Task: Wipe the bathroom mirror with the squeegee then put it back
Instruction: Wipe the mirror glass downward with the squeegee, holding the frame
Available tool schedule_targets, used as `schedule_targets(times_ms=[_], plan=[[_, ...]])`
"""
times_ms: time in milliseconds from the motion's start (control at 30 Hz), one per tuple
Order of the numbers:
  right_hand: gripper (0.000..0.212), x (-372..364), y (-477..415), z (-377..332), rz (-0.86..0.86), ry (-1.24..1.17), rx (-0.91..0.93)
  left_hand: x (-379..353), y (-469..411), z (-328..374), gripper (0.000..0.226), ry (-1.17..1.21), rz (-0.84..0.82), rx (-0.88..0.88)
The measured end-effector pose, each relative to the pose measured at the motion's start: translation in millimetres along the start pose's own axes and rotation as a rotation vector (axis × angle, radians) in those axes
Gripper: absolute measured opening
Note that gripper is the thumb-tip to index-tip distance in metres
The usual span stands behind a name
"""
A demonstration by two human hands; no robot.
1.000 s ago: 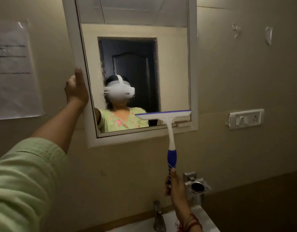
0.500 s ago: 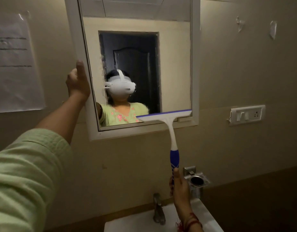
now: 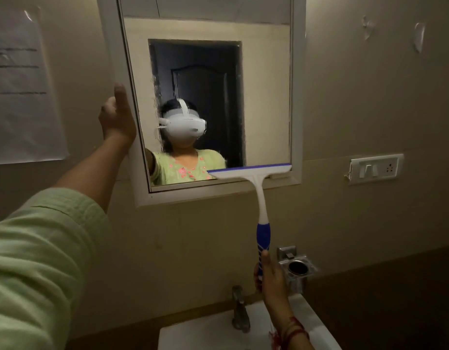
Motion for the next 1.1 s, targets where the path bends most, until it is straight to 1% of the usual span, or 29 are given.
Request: schedule_targets(times_ms=[200, 333, 433, 533, 600, 667, 800, 933, 1033, 1100], plan=[[0.052, -5, -4, -29, -0.023, 0.028, 0.067, 1, 2, 4, 0.048, 0.001, 0.000, -0.009], [0.052, -1, 1, -13, 0.009, 0.029, 0.016, 1, 2, 4, 0.048, 0.000, 0.006, -0.008], [0.048, 3, 10, 2, 0.024, 0.004, -0.002, 1, 2, 4, 0.048, 0.001, 0.014, 0.006], [0.044, 3, 22, 4, 0.159, -0.081, 0.139, 1, 1, 3, 0.049, -0.018, 0.013, 0.009], [0.042, 1, 27, -7, 0.243, -0.153, 0.230, 1, -1, 3, 0.049, -0.002, 0.009, 0.008], [0.041, -3, 31, -27, 0.260, -0.187, 0.281, 0, -3, 1, 0.049, 0.006, 0.001, -0.012], [0.042, -15, 44, -85, 0.177, -0.201, 0.434, 0, 2, -2, 0.048, 0.027, -0.016, -0.027], [0.027, -33, 56, -157, 0.087, -0.199, 0.655, 0, 7, -5, 0.051, 0.058, -0.030, -0.061], [0.023, -50, 54, -218, 0.036, -0.151, 0.751, 2, 1, -4, 0.049, 0.087, -0.020, -0.089], [0.017, -64, 48, -258, -0.002, -0.125, 0.778, 3, 0, -4, 0.049, 0.103, -0.025, -0.106]])
Point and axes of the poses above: each hand's wrist, its own y-axis away from the middle knuckle, its own x-axis out of the back of the hand, z = x × y, the point moved 1 cm from there along -y, towards the middle knuckle, and after that the axes turned 9 degrees about -x, right-handed, at the moved point
